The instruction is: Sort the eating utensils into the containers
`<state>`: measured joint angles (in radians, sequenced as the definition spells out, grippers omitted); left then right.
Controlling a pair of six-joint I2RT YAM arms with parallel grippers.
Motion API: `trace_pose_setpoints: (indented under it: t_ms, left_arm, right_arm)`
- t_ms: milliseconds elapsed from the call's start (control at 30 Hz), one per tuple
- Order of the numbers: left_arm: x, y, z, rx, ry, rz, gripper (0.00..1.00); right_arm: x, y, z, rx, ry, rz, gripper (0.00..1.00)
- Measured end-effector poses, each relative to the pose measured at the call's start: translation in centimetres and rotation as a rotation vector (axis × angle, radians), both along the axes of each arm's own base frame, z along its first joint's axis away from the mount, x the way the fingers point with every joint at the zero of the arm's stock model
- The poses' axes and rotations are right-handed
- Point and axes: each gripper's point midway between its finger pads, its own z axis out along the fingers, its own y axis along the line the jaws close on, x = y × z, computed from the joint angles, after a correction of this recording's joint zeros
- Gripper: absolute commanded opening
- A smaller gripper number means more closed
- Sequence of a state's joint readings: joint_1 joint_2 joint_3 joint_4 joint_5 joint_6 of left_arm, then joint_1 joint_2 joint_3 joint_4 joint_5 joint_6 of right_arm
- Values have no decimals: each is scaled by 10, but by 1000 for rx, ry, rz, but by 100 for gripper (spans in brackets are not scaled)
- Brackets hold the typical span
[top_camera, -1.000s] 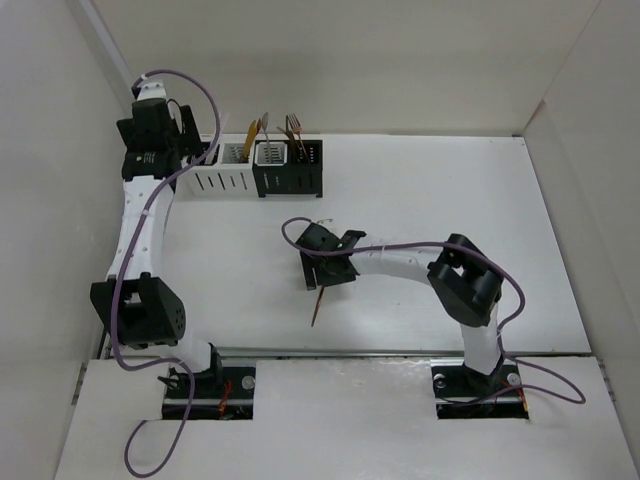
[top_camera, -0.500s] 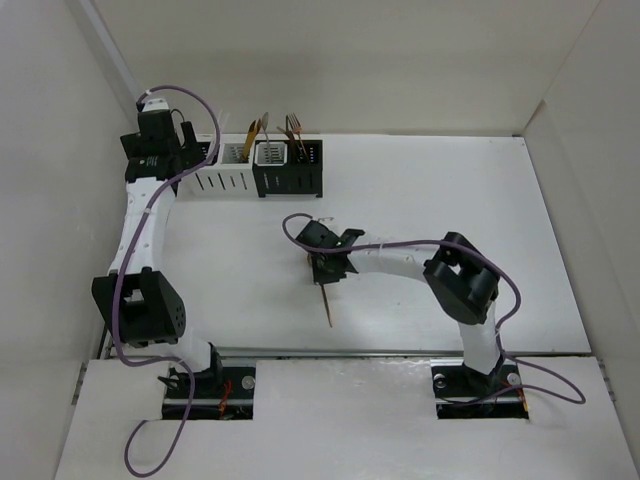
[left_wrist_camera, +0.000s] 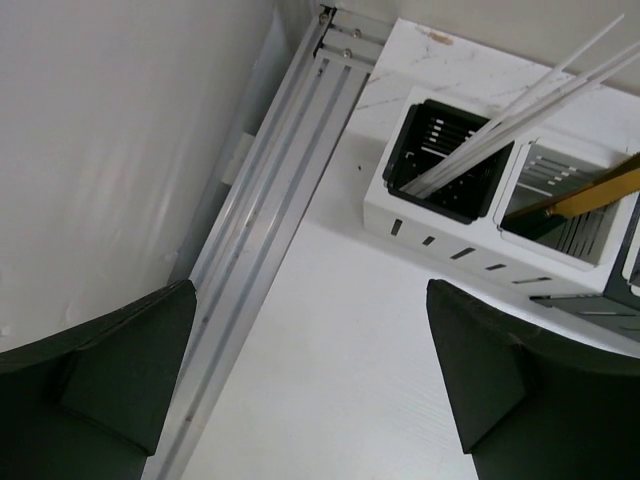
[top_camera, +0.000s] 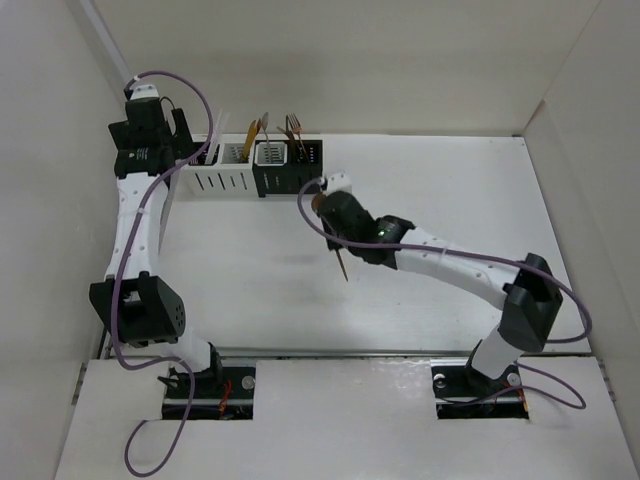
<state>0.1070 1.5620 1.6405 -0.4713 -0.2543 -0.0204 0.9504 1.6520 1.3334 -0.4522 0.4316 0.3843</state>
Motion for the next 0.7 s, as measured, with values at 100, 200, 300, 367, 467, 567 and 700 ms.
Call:
trace_pose_setpoints:
  t_ms: [100, 200, 300, 367, 467, 567, 700]
  left_arm:
    - [0, 2, 11, 1, -20, 2, 100]
    - [0, 5, 15, -1, -24, 5, 100]
    - [2, 9, 14, -3, -16, 13, 100]
    - [2, 13, 11, -2, 0, 18, 100]
    - [5, 21, 7, 3, 22, 28, 100]
    - [5, 32, 3, 3, 39, 46, 100]
    - [5, 45, -5, 0, 59, 73, 100]
  right_arm:
    - [35, 23, 102, 140, -246, 30, 0]
    - [71, 45, 188, 249, -465, 45, 0]
    - [118, 65, 245, 319, -655, 44, 0]
    - [150, 79, 260, 342, -741, 47, 0]
    - [197, 94, 258, 369, -863, 51, 0]
    - [235, 105, 222, 365, -921, 50, 0]
    - [275, 121, 179, 386, -987, 56, 0]
